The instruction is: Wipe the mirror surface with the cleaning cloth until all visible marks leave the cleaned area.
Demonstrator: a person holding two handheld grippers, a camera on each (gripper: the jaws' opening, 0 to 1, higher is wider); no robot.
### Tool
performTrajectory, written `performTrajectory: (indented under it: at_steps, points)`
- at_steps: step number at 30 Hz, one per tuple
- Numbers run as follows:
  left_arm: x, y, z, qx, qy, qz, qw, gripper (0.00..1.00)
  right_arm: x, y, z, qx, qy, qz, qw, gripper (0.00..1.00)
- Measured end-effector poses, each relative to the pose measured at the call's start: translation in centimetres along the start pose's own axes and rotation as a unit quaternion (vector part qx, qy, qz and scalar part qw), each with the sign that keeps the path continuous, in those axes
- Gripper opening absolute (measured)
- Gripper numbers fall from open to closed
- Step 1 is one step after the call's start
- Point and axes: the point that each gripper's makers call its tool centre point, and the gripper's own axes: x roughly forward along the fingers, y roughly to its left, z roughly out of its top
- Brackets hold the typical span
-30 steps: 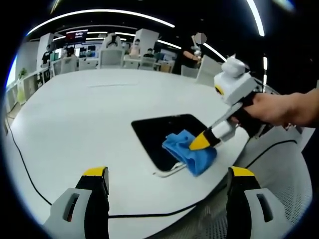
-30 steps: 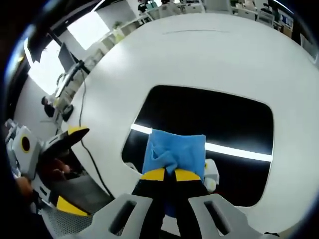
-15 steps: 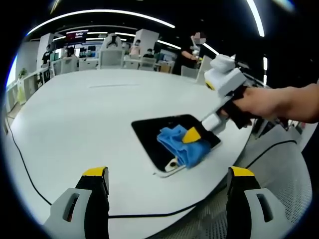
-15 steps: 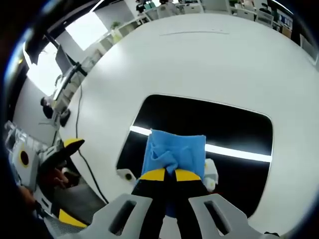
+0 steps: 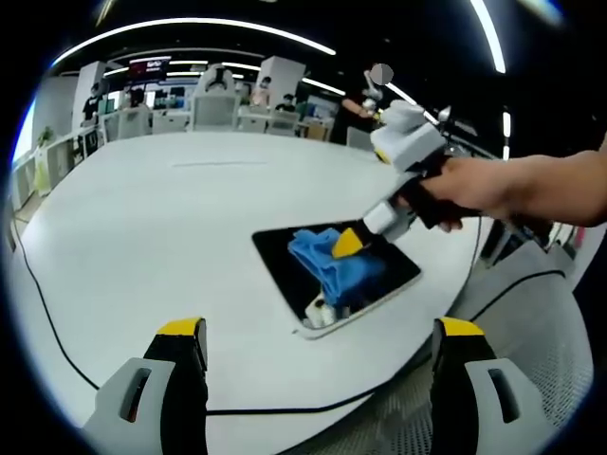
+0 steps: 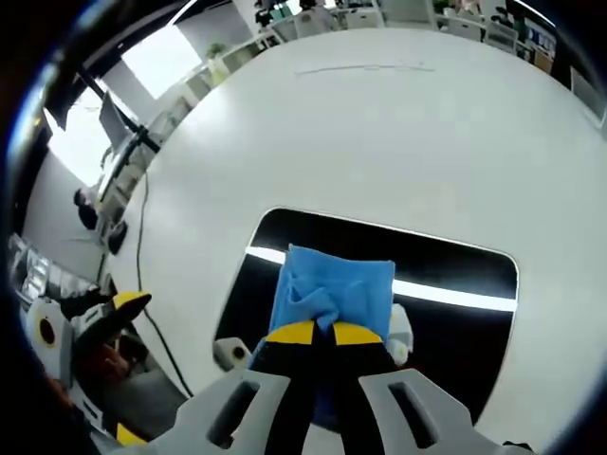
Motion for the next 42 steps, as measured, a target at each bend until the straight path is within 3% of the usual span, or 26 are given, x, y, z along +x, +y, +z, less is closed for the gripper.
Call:
performTrajectory:
  at_steps: [19, 25, 30, 35, 42]
  points:
    - [0.1, 0.0, -0.1, 0.0, 0.005, -0.002, 1.0, 0.99, 1.3, -1.1, 3.3, -0.005, -0.004, -0.005, 1.0, 0.0]
    - [0.1, -0.2, -0.1, 0.002, 0.007, -0.003, 1.0, 0.99, 2.0, -1.6, 4.5, 0.02, -0.009, 0.003, 0.9997, 0.0]
    - [0.2, -0.2, -0.1, 0.001, 0.006, -0.002, 1.0, 0.99, 1.8, -1.5, 4.4, 0.013, 0.001, 0.005, 0.9999, 0.0]
    - [0.1, -0.1, -0.1, 0.001, 0.006, -0.001, 1.0, 0.99, 2.0, -1.6, 4.9, 0.031, -0.015, 0.01, 0.9994, 0.0]
    - [0.1, 0.0, -0.1, -0.001, 0.003, 0.002, 1.0, 0.99, 2.2, -1.5, 5.5, 0.011, -0.02, -0.001, 0.9997, 0.0]
